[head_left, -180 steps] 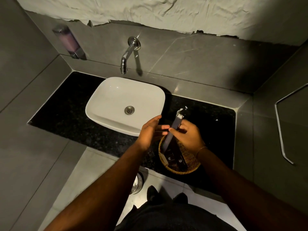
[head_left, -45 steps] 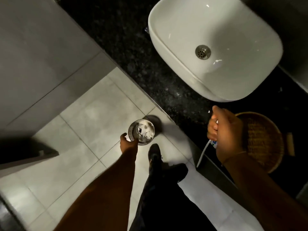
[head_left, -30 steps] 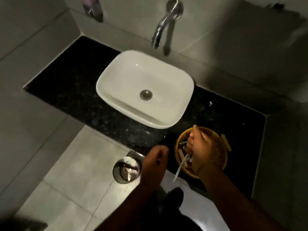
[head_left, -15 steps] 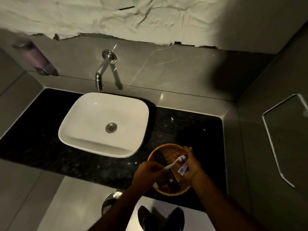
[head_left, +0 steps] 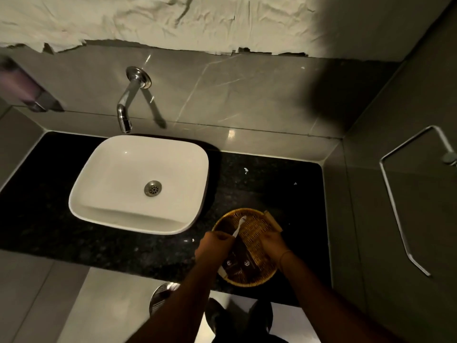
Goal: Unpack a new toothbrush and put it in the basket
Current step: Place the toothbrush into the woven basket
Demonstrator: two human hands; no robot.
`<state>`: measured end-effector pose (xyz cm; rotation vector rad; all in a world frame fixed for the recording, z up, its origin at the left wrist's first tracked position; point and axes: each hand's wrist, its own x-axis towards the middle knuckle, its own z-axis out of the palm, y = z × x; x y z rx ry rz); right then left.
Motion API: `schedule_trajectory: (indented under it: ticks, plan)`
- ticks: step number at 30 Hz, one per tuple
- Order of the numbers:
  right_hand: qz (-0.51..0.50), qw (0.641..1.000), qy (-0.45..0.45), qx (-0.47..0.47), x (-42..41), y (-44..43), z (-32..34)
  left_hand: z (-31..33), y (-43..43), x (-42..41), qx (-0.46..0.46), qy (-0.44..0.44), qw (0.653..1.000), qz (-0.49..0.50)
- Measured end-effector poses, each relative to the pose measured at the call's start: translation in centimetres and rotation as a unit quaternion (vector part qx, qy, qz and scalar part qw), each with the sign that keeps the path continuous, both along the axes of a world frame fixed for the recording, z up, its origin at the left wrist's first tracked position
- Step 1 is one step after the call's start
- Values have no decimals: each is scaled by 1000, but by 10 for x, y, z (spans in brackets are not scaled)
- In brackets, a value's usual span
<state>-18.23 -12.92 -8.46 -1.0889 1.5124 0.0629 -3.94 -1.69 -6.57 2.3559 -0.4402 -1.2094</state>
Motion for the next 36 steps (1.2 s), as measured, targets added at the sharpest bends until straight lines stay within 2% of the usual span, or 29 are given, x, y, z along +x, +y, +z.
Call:
schedule_trajectory:
  ticks: [2, 3, 5, 7, 10, 15, 20, 23, 26, 29, 32, 36]
  plan:
    - [29, 1000, -3, -10, -5, 0, -5, 5, -11, -2, 20, -27, 999, -36]
    - [35, 999, -3, -18, -8, 0, -8, 3, -17, -3, 2, -9, 1000, -27]
    - [7, 999, -1, -33, -11, -1, -13, -2, -27, -7, -32, 89, 995, 38]
    - [-56, 998, 1, -15, -13, 0, -16, -2, -37, -13, -21, 208, 972, 105]
    - [-115, 993, -9, 23, -17, 0, -21, -5, -46, -22, -6, 270, 947, 173]
    - [-172, 985, -21, 22, -25, 4, -34, -13, -41, -36, 1, 289, 925, 246]
    - [-234, 965, -86, 77, -20, 6, -32, -36, -41, -45, -20, 274, 928, 253]
    - [-266, 951, -119, 106, -14, 7, -27, -44, -38, -48, -19, 248, 941, 231]
    - [-232, 965, -84, 84, -12, 8, -32, -42, -36, -49, -2, 246, 945, 216]
    - [-177, 984, -2, 13, -13, 8, -41, -41, -36, -50, 15, 226, 955, 190]
    - [-150, 987, 49, -8, -16, 6, -47, -43, -37, -52, 0, 197, 964, 176]
    - [-115, 990, 75, -26, -18, 4, -48, -44, -40, -56, -16, 161, 977, 139]
